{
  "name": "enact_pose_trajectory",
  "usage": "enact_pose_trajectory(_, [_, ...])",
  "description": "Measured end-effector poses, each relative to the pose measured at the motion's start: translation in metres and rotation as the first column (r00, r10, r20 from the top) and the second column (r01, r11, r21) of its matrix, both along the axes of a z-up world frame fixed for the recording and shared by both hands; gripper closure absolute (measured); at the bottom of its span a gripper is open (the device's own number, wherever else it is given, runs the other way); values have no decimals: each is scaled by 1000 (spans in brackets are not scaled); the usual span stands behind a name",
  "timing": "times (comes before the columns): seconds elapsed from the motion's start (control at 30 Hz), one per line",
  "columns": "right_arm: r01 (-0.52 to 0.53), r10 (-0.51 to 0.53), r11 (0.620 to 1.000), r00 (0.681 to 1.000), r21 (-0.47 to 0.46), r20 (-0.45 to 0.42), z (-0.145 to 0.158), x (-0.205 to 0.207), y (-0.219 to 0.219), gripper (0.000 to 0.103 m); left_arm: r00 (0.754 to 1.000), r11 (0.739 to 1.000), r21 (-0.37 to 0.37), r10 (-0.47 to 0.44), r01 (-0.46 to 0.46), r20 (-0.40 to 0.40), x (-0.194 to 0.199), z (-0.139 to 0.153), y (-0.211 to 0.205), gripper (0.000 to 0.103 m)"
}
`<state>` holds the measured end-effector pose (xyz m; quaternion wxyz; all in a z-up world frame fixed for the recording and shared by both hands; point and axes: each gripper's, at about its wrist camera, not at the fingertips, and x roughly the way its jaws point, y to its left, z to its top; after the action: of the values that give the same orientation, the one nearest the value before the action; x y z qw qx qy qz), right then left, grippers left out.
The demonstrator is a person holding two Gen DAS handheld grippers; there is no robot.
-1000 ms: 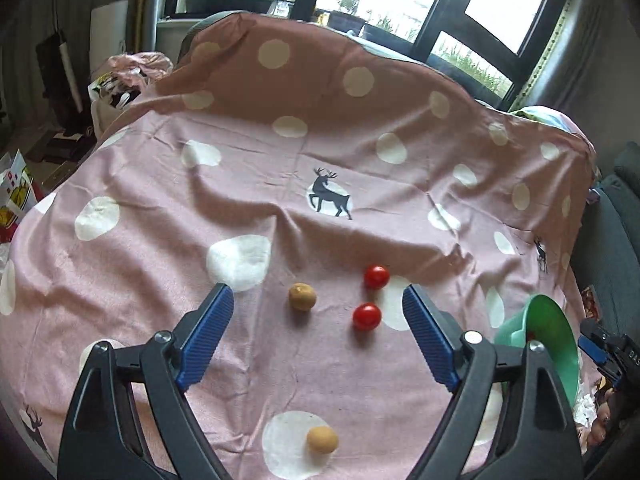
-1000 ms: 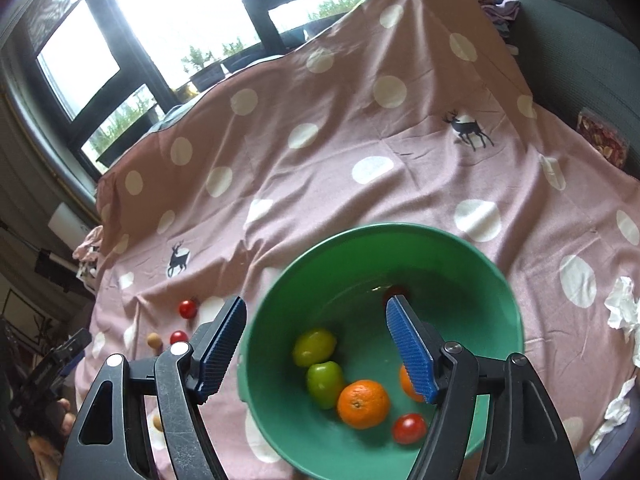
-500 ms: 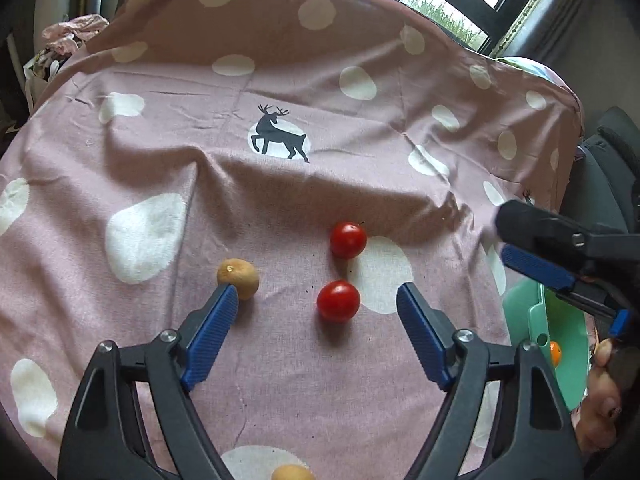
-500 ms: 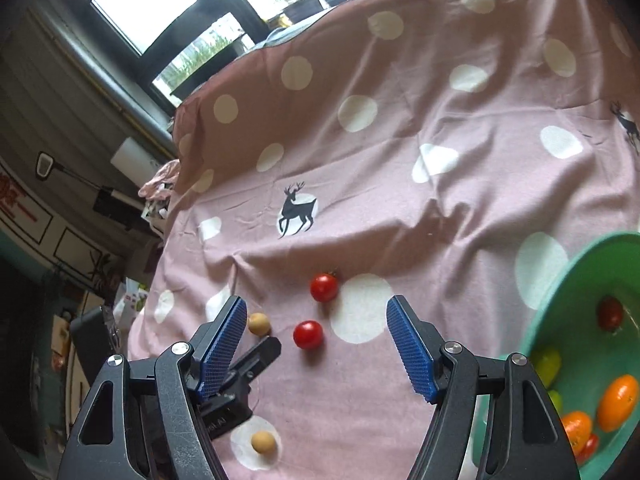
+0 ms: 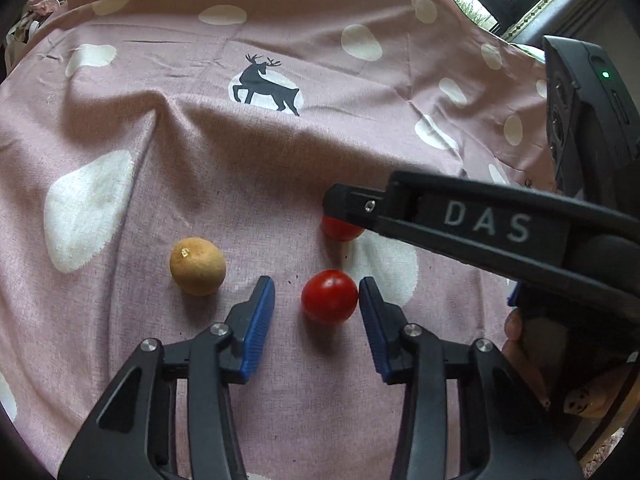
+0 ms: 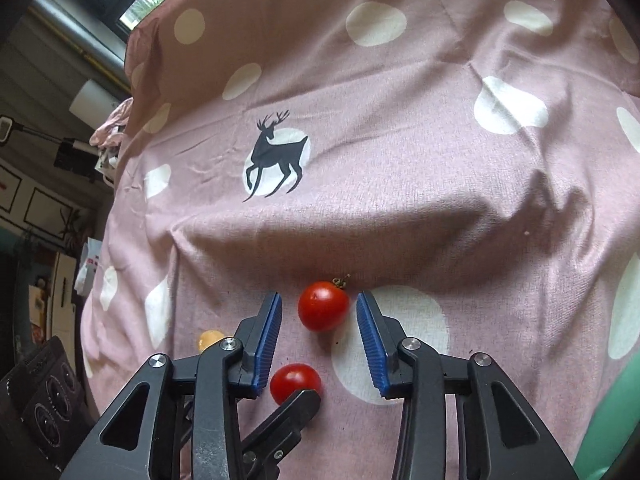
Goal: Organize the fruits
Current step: 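Move both tools back to the remaining cherry tomatoes on the sheet, then close the left gripper on a cherry tomato while the right gripper grasps the last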
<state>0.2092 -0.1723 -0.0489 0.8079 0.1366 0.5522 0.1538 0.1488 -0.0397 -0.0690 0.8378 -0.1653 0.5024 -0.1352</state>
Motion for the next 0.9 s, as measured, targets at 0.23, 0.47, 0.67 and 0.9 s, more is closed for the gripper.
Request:
enact_pose_trajectory(0.23, [-18,18,999,1000,-43,8,-8,3,6,71,1000,1000,-16,-2,2,-6,1,-2,1,74])
enact_pose_trajectory(0.47, [-26,30,996,999,-88,38,-4,-1,9,72,1000,999,44,2,-3,14,-3,4,-2,75])
enact_pose_trajectory(0.67, [-17,25,997,994,-81,106,23,-23,-4,72,998,996,83,4,-10,69,-15,21,-1,75])
enact_pose_trajectory(0.9, [-11,21,999,980,-51,200,53,-66,-26,73,992,990,137,21,-38,127,-40,36,-1,75])
